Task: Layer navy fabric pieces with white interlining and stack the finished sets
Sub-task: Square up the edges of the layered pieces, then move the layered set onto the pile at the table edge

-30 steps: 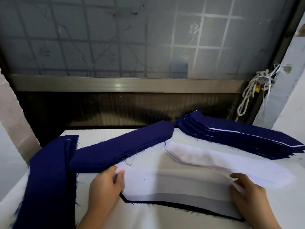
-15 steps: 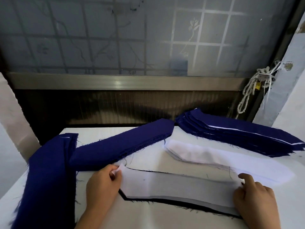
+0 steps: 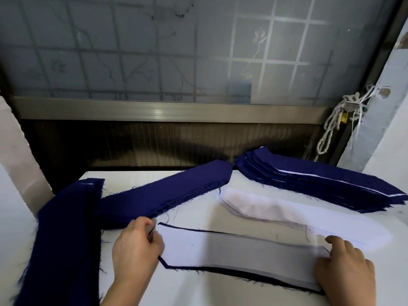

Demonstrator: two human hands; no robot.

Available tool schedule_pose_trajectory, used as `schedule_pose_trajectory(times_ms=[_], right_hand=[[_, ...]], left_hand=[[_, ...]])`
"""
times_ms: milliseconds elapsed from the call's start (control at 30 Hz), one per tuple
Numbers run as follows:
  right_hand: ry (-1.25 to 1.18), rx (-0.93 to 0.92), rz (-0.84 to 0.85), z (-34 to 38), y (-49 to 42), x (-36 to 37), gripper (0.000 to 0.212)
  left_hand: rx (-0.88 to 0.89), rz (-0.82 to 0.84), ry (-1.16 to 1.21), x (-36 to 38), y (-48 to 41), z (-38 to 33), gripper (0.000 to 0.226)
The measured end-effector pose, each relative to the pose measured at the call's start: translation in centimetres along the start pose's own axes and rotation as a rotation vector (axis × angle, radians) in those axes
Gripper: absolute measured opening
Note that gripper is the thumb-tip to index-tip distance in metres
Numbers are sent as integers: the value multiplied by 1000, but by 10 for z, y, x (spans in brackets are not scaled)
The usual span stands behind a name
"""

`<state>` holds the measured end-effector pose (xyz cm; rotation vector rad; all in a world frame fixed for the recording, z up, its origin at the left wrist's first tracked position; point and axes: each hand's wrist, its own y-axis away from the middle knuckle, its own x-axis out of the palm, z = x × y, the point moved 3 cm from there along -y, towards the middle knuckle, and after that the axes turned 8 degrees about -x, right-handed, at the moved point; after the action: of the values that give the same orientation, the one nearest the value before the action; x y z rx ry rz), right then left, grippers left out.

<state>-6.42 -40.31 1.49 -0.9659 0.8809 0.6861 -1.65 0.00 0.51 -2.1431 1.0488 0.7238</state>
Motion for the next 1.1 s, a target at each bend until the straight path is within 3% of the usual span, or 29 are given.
schedule_pose_trajectory(times_ms=[300,500,600,800,967,1100], right_hand=[[33,6,29,-4,-2,5,40],[84,-16,77,-4,-3,5,32],[158,-21,128,-2,-3,3,30],[231,-58,145,2,-1,-2,27],[278,-118,150,4,0,-5,28],[258,-140,141,3,-1,-3,28]], left_hand=[[162,-72,-253,-10,0,-14,16],[23,-81,-438,-43,-71,11,25],[-15,1,-570,-51,-96,22,27],[-31,34,-547,-48,-108,27,18],[85,23,-754,-46,-100,17,13],[237,17,-668,-40,-90,15,11]])
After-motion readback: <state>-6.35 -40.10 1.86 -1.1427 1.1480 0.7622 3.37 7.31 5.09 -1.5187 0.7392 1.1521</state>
